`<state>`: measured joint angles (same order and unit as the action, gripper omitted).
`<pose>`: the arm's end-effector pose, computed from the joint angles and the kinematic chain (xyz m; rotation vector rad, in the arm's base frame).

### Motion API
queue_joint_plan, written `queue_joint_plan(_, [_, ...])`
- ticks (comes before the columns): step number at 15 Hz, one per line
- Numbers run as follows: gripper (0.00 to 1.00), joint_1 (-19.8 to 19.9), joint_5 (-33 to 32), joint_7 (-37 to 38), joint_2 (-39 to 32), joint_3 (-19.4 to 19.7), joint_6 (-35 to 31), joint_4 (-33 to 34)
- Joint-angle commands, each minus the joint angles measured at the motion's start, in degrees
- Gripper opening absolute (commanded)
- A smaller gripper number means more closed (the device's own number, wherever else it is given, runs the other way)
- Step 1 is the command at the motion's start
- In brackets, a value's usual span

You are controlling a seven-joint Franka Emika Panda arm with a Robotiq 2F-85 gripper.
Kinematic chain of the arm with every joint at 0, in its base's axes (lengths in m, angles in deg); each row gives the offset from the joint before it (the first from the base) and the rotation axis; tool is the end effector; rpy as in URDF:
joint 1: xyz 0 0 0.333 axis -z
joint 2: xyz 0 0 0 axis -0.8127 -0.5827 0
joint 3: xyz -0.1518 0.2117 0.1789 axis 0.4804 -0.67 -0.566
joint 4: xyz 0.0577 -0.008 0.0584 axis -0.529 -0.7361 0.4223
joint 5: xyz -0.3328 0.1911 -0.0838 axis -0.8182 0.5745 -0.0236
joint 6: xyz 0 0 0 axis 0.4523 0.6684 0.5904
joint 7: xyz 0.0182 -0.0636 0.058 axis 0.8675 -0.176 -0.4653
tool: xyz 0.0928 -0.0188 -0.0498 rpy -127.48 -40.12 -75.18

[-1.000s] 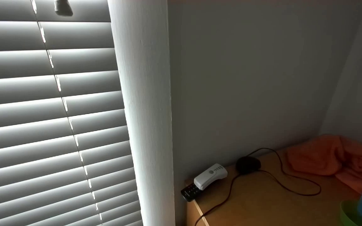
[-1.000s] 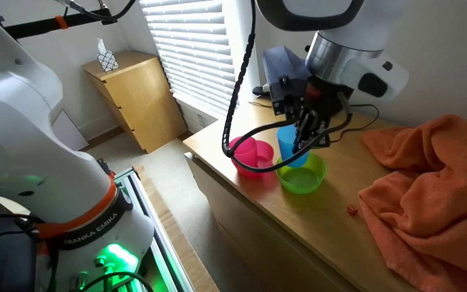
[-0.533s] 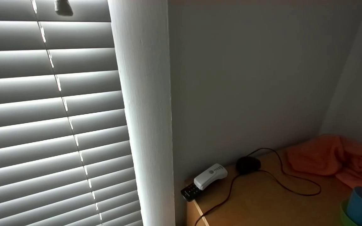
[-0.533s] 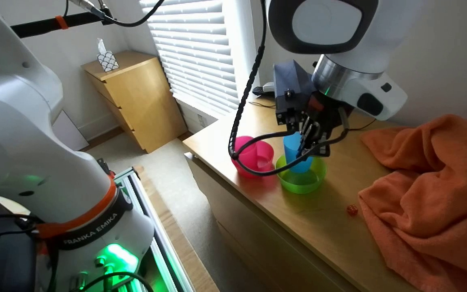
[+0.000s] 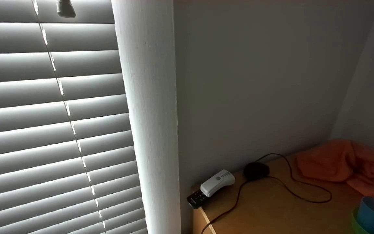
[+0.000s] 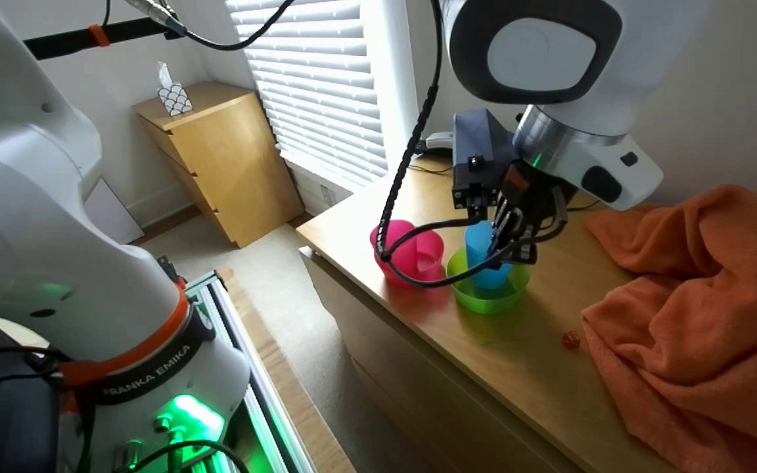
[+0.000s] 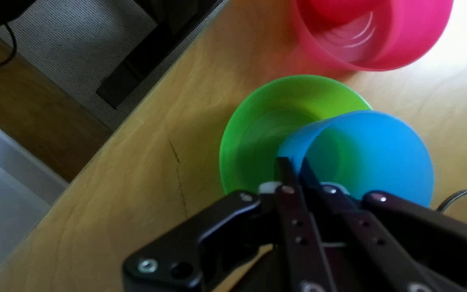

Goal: Swap the pink cup and blue cup's positions

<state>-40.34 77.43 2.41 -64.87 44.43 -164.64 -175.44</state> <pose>0.4253 -0.2153 0.2406 -2.6995 1.0761 0.3593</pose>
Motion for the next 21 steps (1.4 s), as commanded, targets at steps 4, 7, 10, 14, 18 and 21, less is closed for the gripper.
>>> queue_joint_plan(4, [0.01, 0.2, -0.4, 2.7, -2.4, 0.0, 0.1, 1.5])
queue_joint_plan(7, [0.29, 0.1, -0.7, 3.3, -3.0, 0.1, 0.2, 1.8])
queue_joint_plan(10, [0.44, 0.0, -0.9, 3.4, -2.4, 0.0, 0.6, 1.8])
queue_joint_plan(14, [0.75, -0.4, -1.6, 4.1, 0.4, 0.1, 0.6, 0.7])
queue_joint_plan(18, [1.0, -1.5, -4.9, 5.3, 6.6, -0.1, 1.3, -1.7])
queue_joint_plan(21, [1.0, -3.1, -10.0, 7.6, 13.6, -1.2, 2.7, -4.4])
